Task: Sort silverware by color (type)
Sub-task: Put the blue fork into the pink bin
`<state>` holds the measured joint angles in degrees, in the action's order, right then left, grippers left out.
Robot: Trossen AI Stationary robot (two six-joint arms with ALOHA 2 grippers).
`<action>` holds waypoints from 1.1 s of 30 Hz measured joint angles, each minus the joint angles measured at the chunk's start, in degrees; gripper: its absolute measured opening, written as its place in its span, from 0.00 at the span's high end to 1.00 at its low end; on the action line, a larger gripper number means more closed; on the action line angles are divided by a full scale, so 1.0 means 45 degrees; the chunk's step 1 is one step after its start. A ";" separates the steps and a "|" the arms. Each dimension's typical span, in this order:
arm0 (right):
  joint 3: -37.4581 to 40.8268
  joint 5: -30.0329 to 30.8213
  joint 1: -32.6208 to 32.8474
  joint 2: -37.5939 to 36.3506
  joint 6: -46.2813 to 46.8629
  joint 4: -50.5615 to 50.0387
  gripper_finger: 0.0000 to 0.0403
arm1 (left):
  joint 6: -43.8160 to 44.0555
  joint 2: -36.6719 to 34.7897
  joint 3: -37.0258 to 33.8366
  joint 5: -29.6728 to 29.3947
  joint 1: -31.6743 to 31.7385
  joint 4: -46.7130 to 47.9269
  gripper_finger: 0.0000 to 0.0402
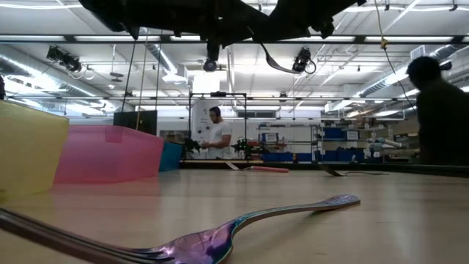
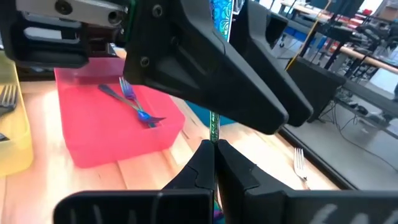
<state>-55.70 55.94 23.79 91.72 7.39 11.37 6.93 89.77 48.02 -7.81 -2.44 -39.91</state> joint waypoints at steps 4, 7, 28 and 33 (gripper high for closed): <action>0.0000 0.0238 0.0005 0.0000 -0.0028 0.0073 0.98 | -0.0085 -0.0012 0.0017 0.0048 -0.0005 0.0027 0.86; 0.0000 0.0238 -0.0010 0.0000 -0.0030 0.0015 0.98 | -0.0113 -0.0014 0.0022 0.0081 -0.0015 0.0064 0.96; -0.0029 0.0632 0.0467 -0.0024 -0.1230 -0.0435 0.83 | -0.1016 -0.0510 0.0002 -0.0071 0.0013 0.1526 1.00; -0.0024 0.0798 0.0523 -0.0024 -0.1336 -0.0395 0.83 | -0.0602 -0.0910 -0.0003 -0.0062 -0.0001 0.3504 1.00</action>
<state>-55.81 59.53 26.15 91.61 1.38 9.59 4.21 85.67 48.01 -8.09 -2.44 -24.14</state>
